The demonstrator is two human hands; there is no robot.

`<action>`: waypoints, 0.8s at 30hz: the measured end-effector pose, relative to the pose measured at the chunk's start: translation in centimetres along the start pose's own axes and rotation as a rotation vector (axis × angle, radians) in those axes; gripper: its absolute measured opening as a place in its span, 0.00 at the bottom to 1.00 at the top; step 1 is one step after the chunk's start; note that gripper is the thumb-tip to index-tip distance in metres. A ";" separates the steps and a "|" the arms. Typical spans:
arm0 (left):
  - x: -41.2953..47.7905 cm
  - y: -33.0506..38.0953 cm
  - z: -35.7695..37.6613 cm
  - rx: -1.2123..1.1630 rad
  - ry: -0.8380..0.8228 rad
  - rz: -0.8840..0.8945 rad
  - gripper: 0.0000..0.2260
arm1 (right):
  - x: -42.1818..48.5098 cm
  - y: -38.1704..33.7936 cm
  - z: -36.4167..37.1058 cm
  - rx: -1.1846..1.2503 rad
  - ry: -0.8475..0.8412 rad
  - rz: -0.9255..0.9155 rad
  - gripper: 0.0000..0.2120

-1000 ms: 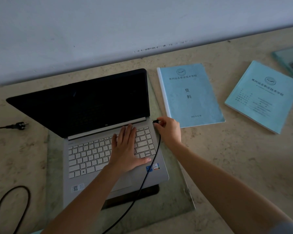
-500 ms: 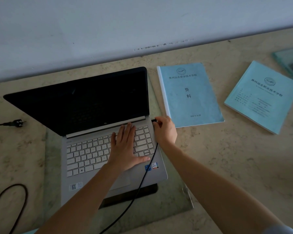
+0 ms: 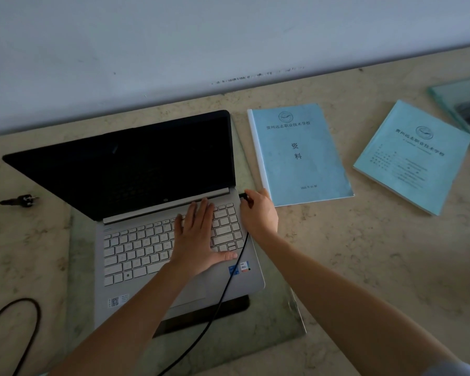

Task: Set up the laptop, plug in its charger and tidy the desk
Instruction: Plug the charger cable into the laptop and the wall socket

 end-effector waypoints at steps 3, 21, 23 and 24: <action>-0.3 0.1 -0.5 0.017 -0.012 0.006 0.54 | -0.4 -0.1 -0.1 -0.077 -0.080 -0.027 0.07; -18.1 -4.0 -15.5 0.024 0.731 0.160 0.40 | -17.5 -12.5 -8.6 -0.501 0.216 -0.686 0.36; -21.0 -4.8 -16.1 0.040 0.758 0.130 0.40 | -19.6 -14.2 -8.4 -0.529 0.249 -0.732 0.36; -22.6 -5.3 -16.2 0.045 0.769 0.106 0.40 | -20.6 -15.1 -8.0 -0.539 0.247 -0.753 0.36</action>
Point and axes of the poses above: each hand's wrist, its own x-axis towards the middle knuckle, its own z-axis out of the palm, y = z × x, the point moved 3 cm from there along x, towards the middle knuckle, and after that the axes turned 11 degrees about -y, right-handed, at the moved point
